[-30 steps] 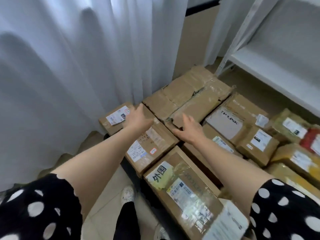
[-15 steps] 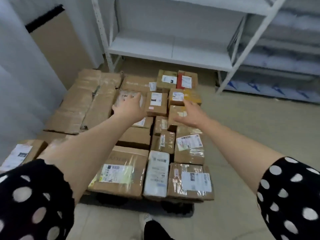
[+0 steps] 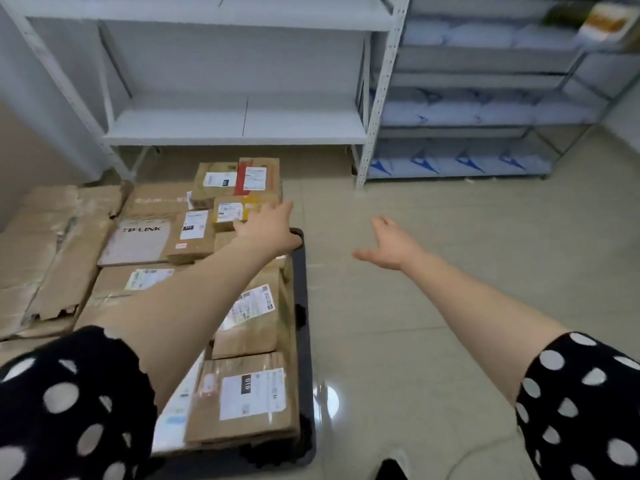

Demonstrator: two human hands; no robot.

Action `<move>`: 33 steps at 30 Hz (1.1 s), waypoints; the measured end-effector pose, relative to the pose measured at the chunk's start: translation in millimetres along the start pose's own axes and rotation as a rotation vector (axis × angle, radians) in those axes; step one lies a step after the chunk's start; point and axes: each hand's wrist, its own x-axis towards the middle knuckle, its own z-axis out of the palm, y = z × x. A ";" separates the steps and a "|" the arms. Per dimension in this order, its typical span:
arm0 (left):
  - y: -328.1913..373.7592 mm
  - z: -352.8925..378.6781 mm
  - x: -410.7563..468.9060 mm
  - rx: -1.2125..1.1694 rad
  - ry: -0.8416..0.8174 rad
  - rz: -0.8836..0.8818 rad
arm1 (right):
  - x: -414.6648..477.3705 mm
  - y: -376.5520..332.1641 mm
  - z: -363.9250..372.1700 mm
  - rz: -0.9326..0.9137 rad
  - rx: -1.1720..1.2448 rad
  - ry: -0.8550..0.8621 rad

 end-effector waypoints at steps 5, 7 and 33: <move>144.7 21.6 50.3 -0.011 -0.031 0.046 | 28.8 128.5 -49.0 0.002 -0.040 0.000; 193.0 21.0 67.1 0.026 -0.021 0.080 | 40.5 169.3 -72.1 0.005 -0.053 0.018; 619.4 -102.4 500.2 0.209 0.125 0.478 | 378.9 485.7 -362.7 0.212 -0.102 0.294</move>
